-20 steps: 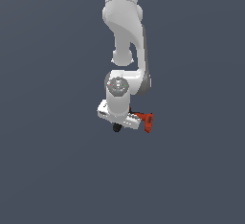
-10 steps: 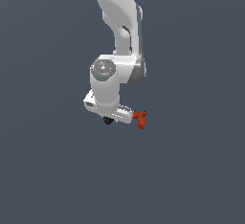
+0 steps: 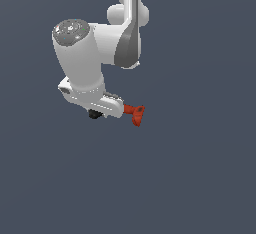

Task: Pick up the object and move it to a goal position.

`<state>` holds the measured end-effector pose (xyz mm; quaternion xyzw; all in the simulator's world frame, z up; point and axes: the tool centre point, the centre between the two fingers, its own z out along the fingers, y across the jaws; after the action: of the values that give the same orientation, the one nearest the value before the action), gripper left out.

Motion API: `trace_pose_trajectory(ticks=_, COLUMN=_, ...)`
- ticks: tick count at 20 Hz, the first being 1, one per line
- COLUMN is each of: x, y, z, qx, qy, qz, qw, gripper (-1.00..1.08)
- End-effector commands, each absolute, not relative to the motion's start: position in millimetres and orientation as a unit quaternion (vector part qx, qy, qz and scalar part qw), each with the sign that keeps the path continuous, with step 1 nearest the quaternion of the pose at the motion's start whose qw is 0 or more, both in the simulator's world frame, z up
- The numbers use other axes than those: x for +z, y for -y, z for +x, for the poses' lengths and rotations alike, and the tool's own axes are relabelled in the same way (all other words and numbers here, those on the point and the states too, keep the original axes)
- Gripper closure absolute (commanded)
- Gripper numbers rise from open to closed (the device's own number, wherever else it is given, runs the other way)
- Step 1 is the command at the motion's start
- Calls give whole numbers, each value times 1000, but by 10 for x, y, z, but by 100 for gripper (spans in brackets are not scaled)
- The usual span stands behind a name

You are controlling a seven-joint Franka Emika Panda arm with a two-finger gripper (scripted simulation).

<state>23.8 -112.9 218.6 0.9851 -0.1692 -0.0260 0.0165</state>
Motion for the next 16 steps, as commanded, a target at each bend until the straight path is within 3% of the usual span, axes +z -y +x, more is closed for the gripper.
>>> trace_pose_trajectory(ticks=1, x=2487, y=1265, z=288, qx=-23, qy=169, qz=985, qw=16, gripper=108)
trace_pose_trajectory(ticks=8, x=3064, y=1564, z=391, qx=-23, qy=169, qz=985, qw=16, gripper=108)
trace_pose_trajectory(ticks=16, x=3395, y=1737, z=465, qx=-23, qy=169, qz=985, qw=17, gripper=108)
